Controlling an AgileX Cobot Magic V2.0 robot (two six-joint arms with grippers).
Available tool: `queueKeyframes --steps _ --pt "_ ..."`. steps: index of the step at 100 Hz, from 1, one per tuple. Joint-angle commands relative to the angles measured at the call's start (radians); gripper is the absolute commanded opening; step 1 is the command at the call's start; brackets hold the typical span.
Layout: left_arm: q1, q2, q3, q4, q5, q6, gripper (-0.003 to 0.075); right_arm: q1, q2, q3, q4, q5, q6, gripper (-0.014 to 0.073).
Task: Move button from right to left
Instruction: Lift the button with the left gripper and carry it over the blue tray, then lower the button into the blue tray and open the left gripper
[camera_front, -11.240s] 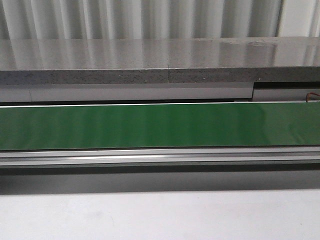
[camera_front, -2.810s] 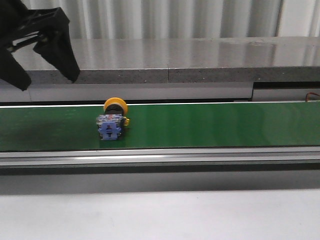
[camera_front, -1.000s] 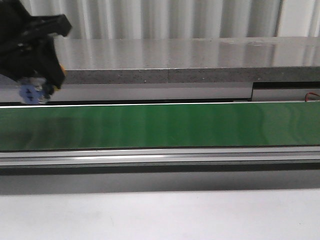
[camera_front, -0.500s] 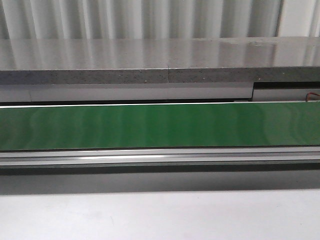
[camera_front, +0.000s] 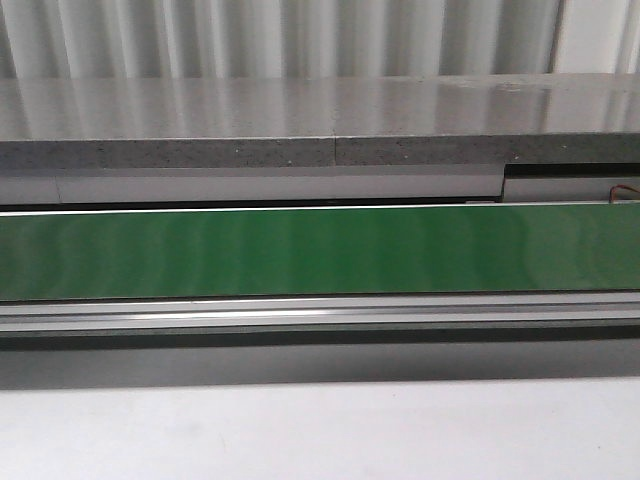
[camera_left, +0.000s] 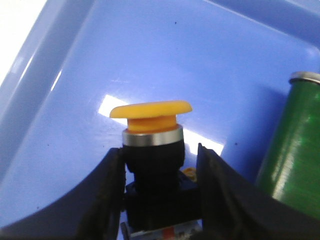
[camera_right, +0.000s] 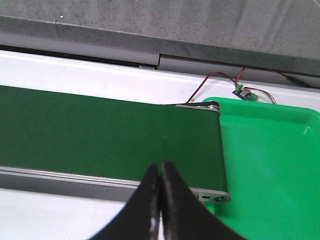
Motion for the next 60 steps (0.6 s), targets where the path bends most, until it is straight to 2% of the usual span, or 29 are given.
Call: queueKeyframes --steps 1,22,60 --pt "0.002 0.022 -0.063 0.014 -0.054 0.006 -0.002 0.0 0.003 -0.023 0.002 -0.067 -0.01 -0.0067" --pt "0.0 0.127 -0.154 0.014 0.026 0.006 -0.002 0.0 0.003 -0.023 0.002 -0.067 -0.01 -0.0067" --pt "0.0 0.148 -0.159 0.0 0.041 0.008 -0.002 0.0 0.003 -0.023 0.002 -0.067 -0.01 -0.0067"
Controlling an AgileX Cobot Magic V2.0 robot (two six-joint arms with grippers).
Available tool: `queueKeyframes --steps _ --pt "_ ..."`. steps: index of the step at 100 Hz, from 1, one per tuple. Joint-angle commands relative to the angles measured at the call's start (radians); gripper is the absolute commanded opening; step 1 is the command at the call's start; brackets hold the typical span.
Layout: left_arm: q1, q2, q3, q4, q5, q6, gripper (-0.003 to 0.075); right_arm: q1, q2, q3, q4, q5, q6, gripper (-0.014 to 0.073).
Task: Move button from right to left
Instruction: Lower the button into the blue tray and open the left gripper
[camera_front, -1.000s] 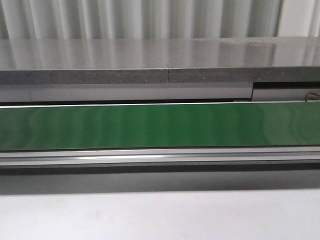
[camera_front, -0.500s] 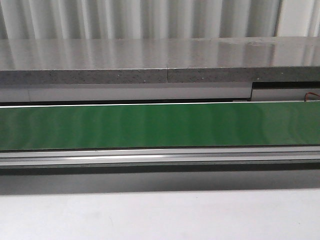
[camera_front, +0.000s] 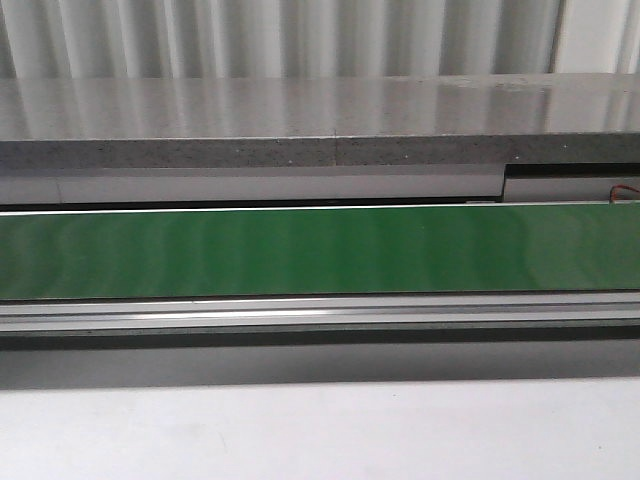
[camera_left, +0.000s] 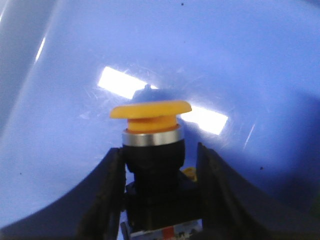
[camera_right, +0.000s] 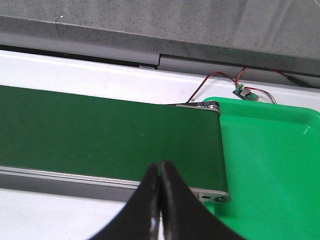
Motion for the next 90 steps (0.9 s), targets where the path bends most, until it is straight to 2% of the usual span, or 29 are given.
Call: queueKeyframes --steps 1,22,43,49,58,63,73,78,85,90 --pt "0.0 -0.044 -0.033 -0.012 -0.012 0.0 -0.002 0.0 0.003 -0.023 0.002 -0.067 -0.01 -0.0067" --pt "0.0 -0.027 -0.029 -0.124 0.013 0.121 -0.002 0.0 0.003 -0.023 0.002 -0.067 -0.01 -0.0067" --pt "0.0 -0.014 -0.029 -0.123 0.015 0.123 -0.0016 0.0 0.003 -0.023 0.002 -0.067 -0.01 -0.0067" --pt "0.0 -0.013 -0.029 -0.125 0.015 0.123 0.0006 0.0 0.003 -0.023 0.002 -0.067 -0.01 -0.0067" --pt "0.0 -0.013 -0.029 -0.133 0.018 0.123 0.013 0.0 0.003 -0.023 0.002 -0.067 -0.01 -0.0067" --pt "0.0 -0.013 -0.029 -0.138 0.025 0.123 0.0236 0.0 0.003 -0.023 0.002 -0.067 -0.01 -0.0067" --pt "0.0 -0.013 -0.029 -0.145 0.033 0.123 0.051 0.0 0.003 -0.023 0.002 -0.067 -0.01 -0.0067" --pt "0.0 -0.013 -0.029 -0.148 0.033 0.119 0.0609 0.0 0.003 -0.023 0.002 -0.067 -0.01 -0.0067" --pt "0.0 -0.013 -0.029 -0.153 0.033 0.111 0.0689 0.0 0.003 -0.023 0.002 -0.067 -0.01 -0.0067" --pt "0.0 -0.015 -0.029 -0.153 0.033 0.095 0.0689 0.0 0.003 -0.023 0.002 -0.067 -0.01 -0.0067"
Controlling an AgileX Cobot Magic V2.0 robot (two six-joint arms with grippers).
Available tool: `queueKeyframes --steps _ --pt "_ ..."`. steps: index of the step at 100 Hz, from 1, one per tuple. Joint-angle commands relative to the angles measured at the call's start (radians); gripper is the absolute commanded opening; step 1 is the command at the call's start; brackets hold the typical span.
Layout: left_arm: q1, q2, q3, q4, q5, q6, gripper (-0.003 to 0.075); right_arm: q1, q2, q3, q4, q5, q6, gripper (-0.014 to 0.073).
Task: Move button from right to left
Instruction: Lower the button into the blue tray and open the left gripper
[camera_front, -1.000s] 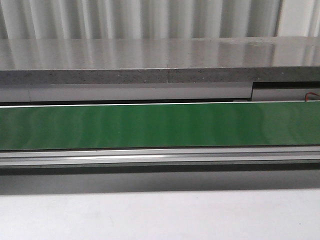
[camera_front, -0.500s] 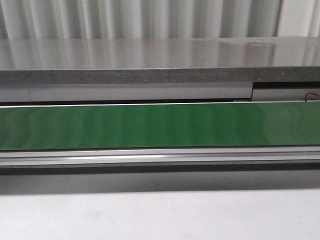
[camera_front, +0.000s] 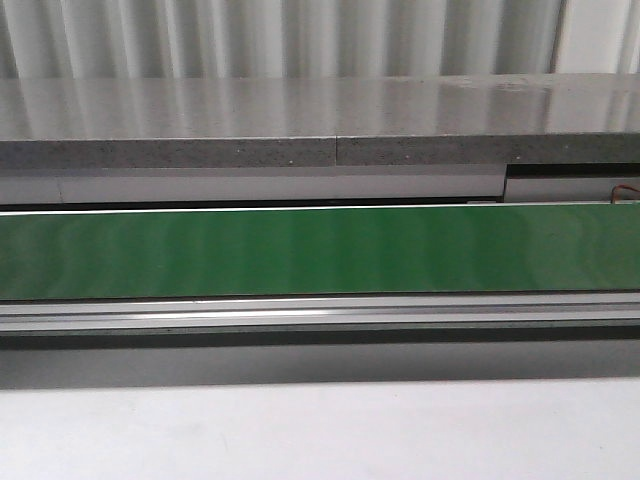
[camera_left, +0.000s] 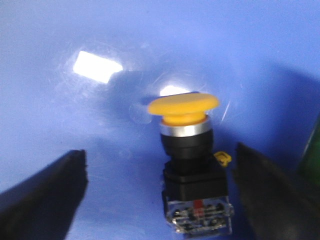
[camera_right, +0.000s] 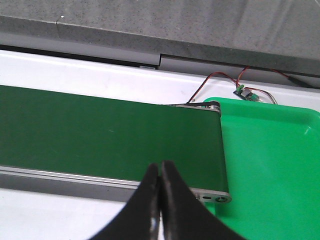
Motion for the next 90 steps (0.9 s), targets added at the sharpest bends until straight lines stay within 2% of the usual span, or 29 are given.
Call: queueKeyframes --steps 1,22,43,62,77,90 --pt "0.0 -0.047 -0.029 -0.022 -0.013 -0.026 0.0689 0.0 0.003 -0.023 0.002 -0.067 -0.01 -0.0067" --pt "0.0 -0.135 -0.029 -0.02 -0.063 -0.045 0.0659 0.0 0.003 -0.023 0.002 -0.067 -0.01 -0.0067" --pt "-0.03 -0.351 -0.024 -0.033 -0.108 -0.045 0.0659 0.0 0.003 -0.023 0.002 -0.067 -0.01 -0.0067" --pt "-0.132 -0.598 0.068 -0.033 -0.196 -0.045 0.0659 0.0 0.003 -0.023 0.002 -0.067 -0.01 -0.0067" --pt "-0.243 -0.802 0.207 -0.031 -0.271 -0.045 0.0659 0.0 0.003 -0.023 0.002 -0.067 -0.01 -0.0067" --pt "-0.345 -0.978 0.324 -0.031 -0.284 -0.045 0.0659 0.0 0.003 -0.023 0.002 -0.067 -0.01 -0.0067"
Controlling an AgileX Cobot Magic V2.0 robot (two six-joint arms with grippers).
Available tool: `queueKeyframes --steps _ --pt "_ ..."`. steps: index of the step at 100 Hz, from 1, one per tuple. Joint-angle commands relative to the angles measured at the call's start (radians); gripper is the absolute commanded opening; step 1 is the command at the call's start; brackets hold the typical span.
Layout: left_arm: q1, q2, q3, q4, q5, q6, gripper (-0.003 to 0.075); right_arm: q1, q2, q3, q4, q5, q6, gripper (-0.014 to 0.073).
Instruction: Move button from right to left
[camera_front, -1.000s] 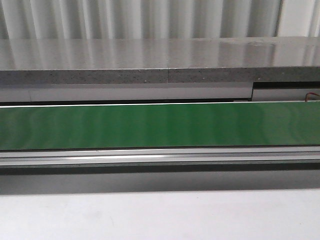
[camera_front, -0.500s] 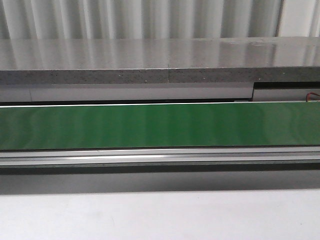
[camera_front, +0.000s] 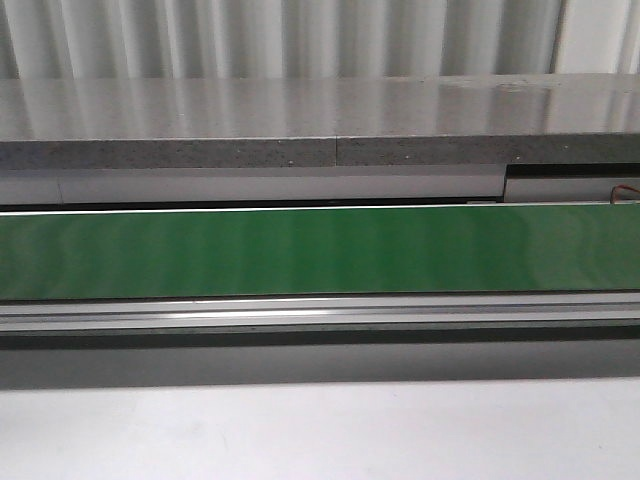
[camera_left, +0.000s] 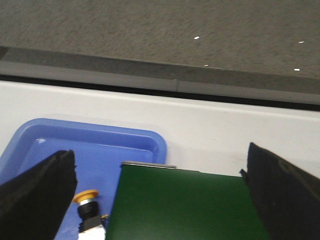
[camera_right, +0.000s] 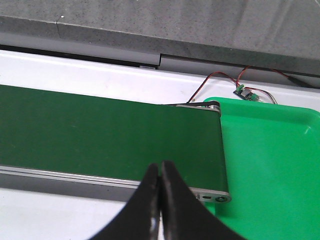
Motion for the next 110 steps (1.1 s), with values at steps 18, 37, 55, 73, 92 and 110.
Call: queueKeyframes --steps 18,37,55,73,92,110 --pt "-0.149 -0.343 0.2 -0.017 -0.061 -0.011 0.0639 0.0 0.003 -0.023 0.002 -0.068 -0.01 -0.0067" --pt "-0.167 -0.572 0.344 -0.034 -0.028 -0.011 0.0444 0.0 0.003 -0.023 0.002 -0.068 -0.01 -0.0067" --pt "-0.167 -0.741 0.437 -0.055 -0.028 -0.011 0.0104 0.0 0.003 -0.023 0.002 -0.068 -0.01 -0.0067" --pt "-0.167 -0.807 0.476 -0.06 -0.036 -0.011 -0.002 0.0 0.003 -0.023 0.002 -0.068 -0.01 -0.0067" --pt "-0.167 -0.808 0.485 -0.06 -0.036 -0.011 -0.002 0.0 0.003 -0.023 0.002 -0.067 -0.01 -0.0067" --pt "-0.167 -0.808 0.485 -0.06 -0.036 -0.011 -0.002 0.0 0.003 -0.023 0.002 -0.067 -0.01 -0.0067"
